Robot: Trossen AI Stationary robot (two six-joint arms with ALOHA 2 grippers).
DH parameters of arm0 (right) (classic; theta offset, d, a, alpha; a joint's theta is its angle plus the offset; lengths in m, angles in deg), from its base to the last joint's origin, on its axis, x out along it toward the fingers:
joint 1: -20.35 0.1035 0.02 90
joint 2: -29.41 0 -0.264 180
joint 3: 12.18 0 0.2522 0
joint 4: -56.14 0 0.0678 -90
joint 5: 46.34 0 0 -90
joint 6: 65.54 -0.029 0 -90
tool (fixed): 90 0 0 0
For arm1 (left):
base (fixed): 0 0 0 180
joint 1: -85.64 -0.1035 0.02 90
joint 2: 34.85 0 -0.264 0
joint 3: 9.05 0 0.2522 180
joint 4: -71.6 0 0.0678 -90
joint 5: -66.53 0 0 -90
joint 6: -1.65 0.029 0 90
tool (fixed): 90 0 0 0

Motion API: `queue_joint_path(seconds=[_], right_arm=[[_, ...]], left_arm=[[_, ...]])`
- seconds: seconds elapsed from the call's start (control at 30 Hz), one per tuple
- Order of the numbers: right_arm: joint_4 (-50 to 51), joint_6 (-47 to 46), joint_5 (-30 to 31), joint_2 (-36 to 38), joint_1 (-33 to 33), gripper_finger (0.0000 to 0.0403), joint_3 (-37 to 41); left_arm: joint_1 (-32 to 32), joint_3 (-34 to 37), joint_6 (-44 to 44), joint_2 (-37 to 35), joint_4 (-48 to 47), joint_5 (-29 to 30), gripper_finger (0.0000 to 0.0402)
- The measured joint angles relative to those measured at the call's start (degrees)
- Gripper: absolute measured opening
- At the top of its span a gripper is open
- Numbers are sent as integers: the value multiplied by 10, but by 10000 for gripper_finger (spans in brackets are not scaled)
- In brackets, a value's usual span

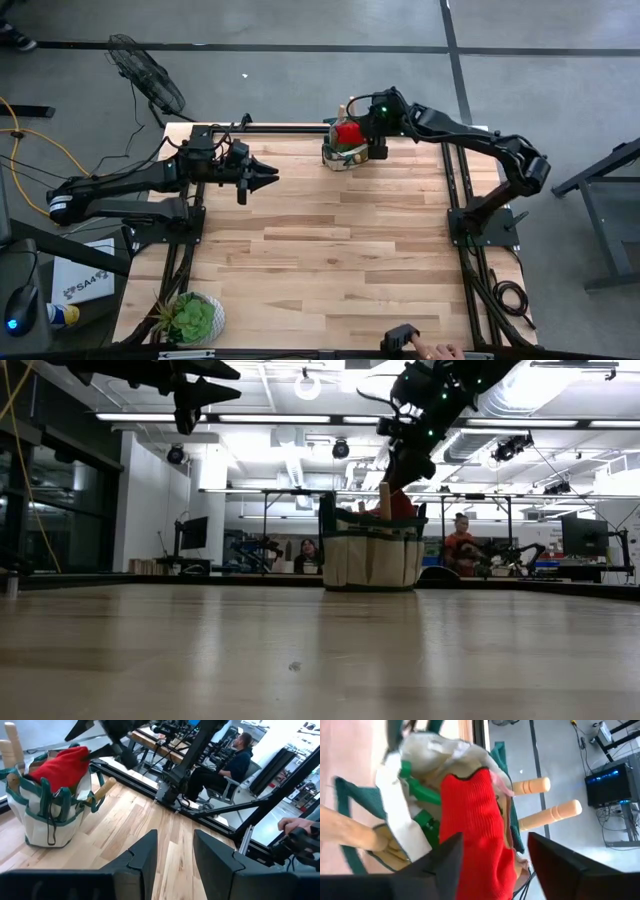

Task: Pick & Place Garden tools in Gardening bag
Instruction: Put the red gloves into the gardening bag, then return to Home Position

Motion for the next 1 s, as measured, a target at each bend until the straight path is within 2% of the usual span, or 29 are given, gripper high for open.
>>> queue_joint_path(seconds=[0.13,0.23,0.5,0.6,0.7,0.8,0.87,1.0], right_arm=[[4,-17,13,11,10,253,0],[5,-85,29,23,20,275,0],[76,-295,23,111,42,282,0],[123,-368,-46,158,45,283,0],[168,-401,-159,199,45,283,6],[159,-432,-254,246,46,282,48],[122,-460,-287,281,52,283,94],[19,-540,-291,358,76,282,206]], left_arm=[[0,0,6,-11,-1,-1,124],[0,0,11,-24,-1,-5,124],[0,0,27,-83,-22,-30,124],[0,0,49,-110,-56,-6,124],[0,7,58,-132,-69,26,124],[0,34,58,-155,-63,40,124],[0,60,55,-170,-53,43,124],[0,126,37,-197,11,35,124]])
